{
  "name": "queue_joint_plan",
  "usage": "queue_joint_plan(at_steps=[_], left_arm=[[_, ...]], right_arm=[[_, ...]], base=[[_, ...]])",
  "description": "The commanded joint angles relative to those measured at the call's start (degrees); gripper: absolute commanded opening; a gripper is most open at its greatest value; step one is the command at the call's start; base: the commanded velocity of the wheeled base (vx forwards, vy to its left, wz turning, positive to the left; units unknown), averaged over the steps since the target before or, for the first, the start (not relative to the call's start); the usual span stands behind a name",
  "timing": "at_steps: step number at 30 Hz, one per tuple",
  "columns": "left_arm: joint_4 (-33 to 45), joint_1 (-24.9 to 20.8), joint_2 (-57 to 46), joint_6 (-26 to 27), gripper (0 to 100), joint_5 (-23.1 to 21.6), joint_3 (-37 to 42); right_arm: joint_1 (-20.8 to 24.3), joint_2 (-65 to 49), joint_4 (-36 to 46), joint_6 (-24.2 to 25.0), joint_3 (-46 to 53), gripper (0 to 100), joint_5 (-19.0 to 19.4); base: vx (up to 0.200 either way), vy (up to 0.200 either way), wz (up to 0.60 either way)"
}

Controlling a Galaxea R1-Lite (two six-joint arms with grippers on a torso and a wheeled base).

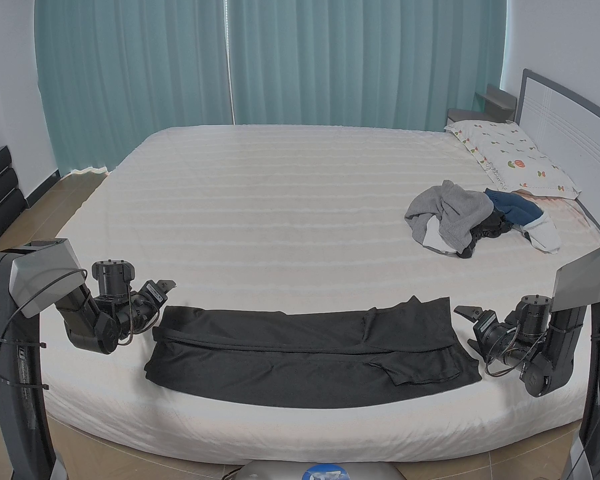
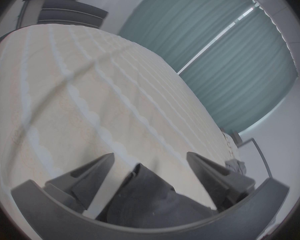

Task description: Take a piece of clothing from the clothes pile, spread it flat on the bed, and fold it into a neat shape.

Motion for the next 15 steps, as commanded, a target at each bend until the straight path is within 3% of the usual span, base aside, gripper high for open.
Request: queue_joint_plan(at_steps=[1,5,15], left_arm=[[0.37,1.26,-3.4,6.57,100,-6.42,4.12],[0.28,1.0,-2.87,12.19,100,-8.7,5.88],[-0.33,-0.06,-2.08,18.08,100,-10.99,9.22]], right_arm=[[0.16,0.31,-0.78,0.0,0.03,100,-0.04],[0.33,0.31,-0.78,-0.08,0.03,100,-0.12],[0.42,0.31,-0.78,-0.17,0.12,100,-0.12]], base=[[0.0,0.0,0.0],[0.0,0.0,0.0],[0.0,0.0,0.0]])
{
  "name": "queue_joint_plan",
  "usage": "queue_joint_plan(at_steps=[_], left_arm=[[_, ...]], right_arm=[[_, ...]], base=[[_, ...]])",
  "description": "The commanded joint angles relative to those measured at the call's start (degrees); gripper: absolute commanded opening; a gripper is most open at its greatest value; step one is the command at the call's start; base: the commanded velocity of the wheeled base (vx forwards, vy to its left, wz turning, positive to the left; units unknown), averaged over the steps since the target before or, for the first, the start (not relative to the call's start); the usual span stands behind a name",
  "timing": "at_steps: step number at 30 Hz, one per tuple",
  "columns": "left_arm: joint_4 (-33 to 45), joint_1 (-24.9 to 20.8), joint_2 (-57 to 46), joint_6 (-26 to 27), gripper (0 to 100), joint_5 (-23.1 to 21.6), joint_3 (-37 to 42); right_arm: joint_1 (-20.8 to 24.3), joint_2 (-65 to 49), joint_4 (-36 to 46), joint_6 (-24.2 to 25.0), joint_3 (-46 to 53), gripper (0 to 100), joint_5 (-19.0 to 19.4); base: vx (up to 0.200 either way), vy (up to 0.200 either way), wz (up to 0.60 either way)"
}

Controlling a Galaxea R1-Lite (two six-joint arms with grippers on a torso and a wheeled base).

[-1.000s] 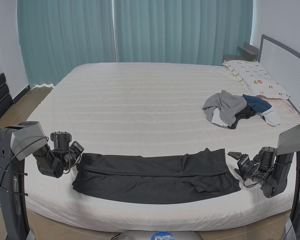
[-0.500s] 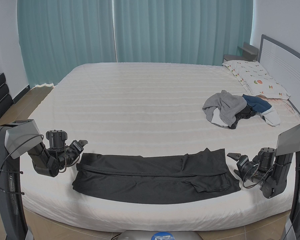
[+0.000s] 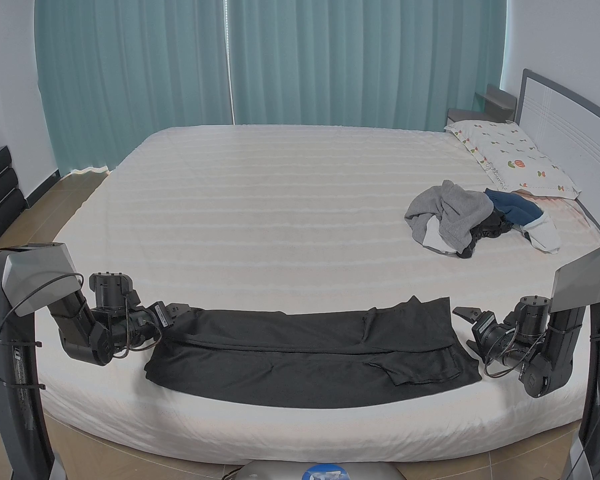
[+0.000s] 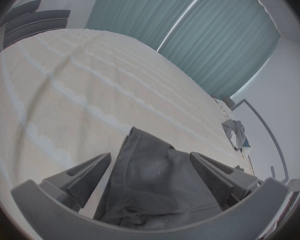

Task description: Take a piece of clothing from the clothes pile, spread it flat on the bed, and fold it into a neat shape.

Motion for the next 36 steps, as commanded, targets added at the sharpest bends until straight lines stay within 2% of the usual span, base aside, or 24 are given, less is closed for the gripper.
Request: queue_joint_plan(at_steps=[1,8,23,24,36], left_arm=[[-0.28,-0.16,0.15,1.81,100,-1.05,2.0],[-0.46,-0.16,0.67,8.84,100,-1.23,4.55],[-0.46,-0.16,1.47,9.63,100,-0.79,3.93],[-0.46,-0.16,1.55,9.63,0,-0.7,3.85],[-1.51,0.28,0.85,8.75,0,-0.61,4.81]], right_arm=[[0.02,0.09,-0.76,-0.06,0.04,100,0.1],[0.02,0.09,-0.76,-0.06,0.04,100,0.01],[0.11,0.09,-0.76,-0.06,0.13,100,0.01],[0.11,0.09,-0.76,-0.06,0.13,100,0.01],[0.11,0.09,-0.67,0.03,0.04,100,0.1]], base=[[0.0,0.0,0.0],[0.0,0.0,0.0],[0.0,0.0,0.0],[0.0,0.0,0.0],[0.0,0.0,0.0]])
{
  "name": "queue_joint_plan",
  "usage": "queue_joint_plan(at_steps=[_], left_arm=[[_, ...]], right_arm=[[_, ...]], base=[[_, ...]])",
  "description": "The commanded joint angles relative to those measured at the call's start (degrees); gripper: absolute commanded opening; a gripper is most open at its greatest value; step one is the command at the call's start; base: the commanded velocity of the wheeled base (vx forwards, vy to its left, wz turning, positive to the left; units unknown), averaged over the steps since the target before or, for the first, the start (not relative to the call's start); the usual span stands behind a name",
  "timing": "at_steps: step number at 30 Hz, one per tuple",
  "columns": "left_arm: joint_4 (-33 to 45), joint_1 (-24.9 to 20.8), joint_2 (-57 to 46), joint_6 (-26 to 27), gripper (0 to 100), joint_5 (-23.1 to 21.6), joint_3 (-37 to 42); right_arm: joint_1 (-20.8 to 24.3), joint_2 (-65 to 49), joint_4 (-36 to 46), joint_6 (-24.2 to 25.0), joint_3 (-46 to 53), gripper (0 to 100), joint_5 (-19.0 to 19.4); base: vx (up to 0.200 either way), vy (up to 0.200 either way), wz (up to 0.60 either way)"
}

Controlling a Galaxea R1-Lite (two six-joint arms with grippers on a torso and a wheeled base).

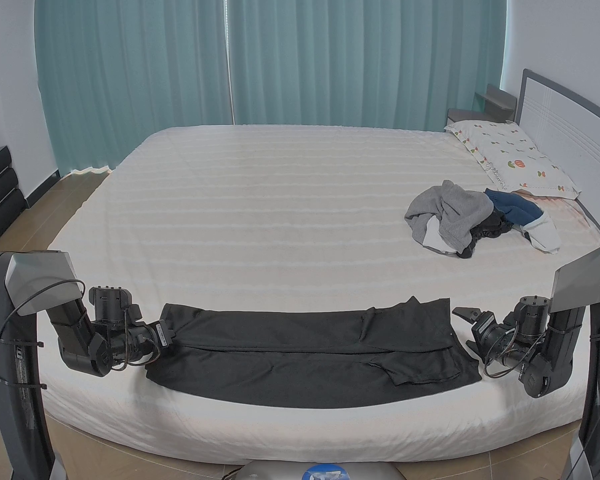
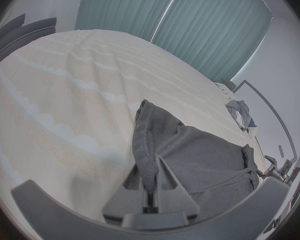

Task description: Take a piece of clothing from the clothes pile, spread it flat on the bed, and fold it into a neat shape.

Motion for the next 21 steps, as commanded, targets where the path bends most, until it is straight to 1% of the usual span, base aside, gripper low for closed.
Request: queue_joint_plan(at_steps=[1,8,13,16,21], left_arm=[[-0.17,0.14,-0.42,-0.15,0,-0.01,0.53],[-1.32,0.22,-0.86,-0.15,0,-0.01,1.85],[-4.39,0.22,-0.51,-0.23,0,-0.01,2.9],[-4.83,0.22,-0.33,-0.23,0,-0.01,2.9],[-4.92,0.22,-0.16,-0.23,0,0.07,2.38]], right_arm=[[-0.04,0.0,-0.76,0.03,0.01,100,0.01],[-0.22,-0.09,-0.76,0.03,-0.08,100,0.1],[-0.22,-0.09,-0.76,0.11,-0.08,100,0.1],[-0.22,0.0,-0.76,0.11,-0.08,100,0.1],[-0.22,0.0,-0.76,0.03,-0.08,100,0.1]], base=[[0.0,0.0,0.0],[0.0,0.0,0.0],[0.0,0.0,0.0],[-0.2,0.0,0.0],[0.0,0.0,0.0]])
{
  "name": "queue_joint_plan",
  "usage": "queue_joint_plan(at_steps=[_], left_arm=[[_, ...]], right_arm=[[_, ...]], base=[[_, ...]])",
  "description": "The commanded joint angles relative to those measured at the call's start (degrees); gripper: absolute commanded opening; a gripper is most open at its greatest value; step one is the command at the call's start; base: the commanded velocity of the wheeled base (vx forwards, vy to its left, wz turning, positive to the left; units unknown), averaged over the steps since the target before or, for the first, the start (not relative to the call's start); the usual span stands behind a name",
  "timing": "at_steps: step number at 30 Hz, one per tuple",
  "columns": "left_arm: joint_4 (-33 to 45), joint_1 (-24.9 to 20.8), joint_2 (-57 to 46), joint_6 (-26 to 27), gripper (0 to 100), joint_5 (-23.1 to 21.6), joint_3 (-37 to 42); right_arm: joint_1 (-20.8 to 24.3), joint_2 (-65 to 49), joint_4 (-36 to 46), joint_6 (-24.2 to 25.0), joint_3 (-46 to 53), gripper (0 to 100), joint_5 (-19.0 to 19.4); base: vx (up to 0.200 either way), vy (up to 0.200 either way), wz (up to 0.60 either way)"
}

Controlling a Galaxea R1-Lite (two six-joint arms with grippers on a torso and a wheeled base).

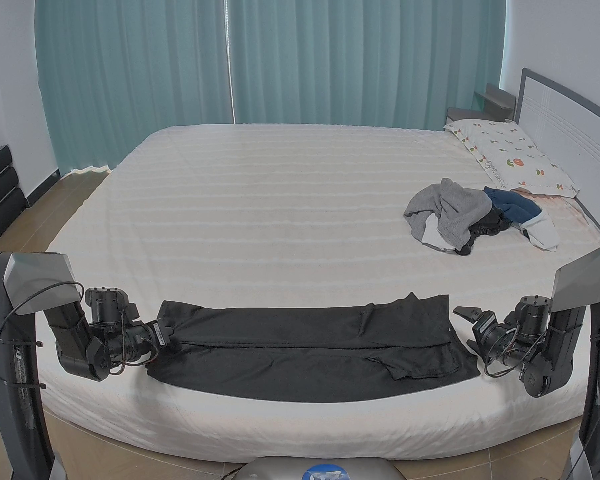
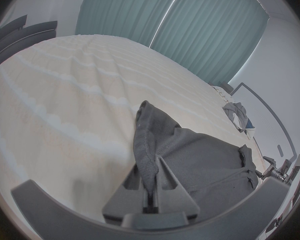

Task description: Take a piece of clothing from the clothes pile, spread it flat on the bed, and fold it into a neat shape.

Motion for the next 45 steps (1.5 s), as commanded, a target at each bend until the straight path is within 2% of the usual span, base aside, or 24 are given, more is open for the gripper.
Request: queue_joint_plan(at_steps=[1,5,10,19,24,36,43,45], left_arm=[[0.04,0.0,0.26,-0.21,0,0.01,-0.53],[0.04,-0.35,0.17,-3.55,0,0.28,-1.59],[0.04,-1.23,0.17,-8.3,0,3.0,-4.14],[0.04,-2.81,-0.27,-11.38,0,3.53,-4.75],[0.04,-3.86,-0.8,-12.61,0,4.23,-4.84],[2.33,-8.61,-5.54,-14.45,0,12.49,-6.07],[7.78,-12.12,-8.62,-14.54,0,15.83,-8.62],[12.61,-14.32,-10.55,-14.54,0,17.06,-10.46]], right_arm=[[0.04,0.0,-0.76,0.02,0.01,100,0.02],[0.04,0.0,-0.76,0.02,0.01,100,0.02],[0.04,0.0,-0.76,0.02,0.01,100,0.02],[0.13,0.0,-0.76,0.02,0.01,100,0.02],[0.04,0.0,-0.76,0.02,0.01,100,0.02],[0.13,0.0,-0.76,0.02,0.01,100,-0.07],[0.13,0.0,-0.76,0.02,0.01,100,-0.07],[0.13,0.0,-0.76,0.02,0.01,100,0.02]], base=[[0.0,0.0,0.0],[0.0,0.0,0.0],[0.0,0.0,0.0],[0.0,0.0,0.0],[0.0,-0.2,0.0],[0.0,-0.2,0.0],[0.0,-0.2,0.0],[0.0,-0.2,0.0]])
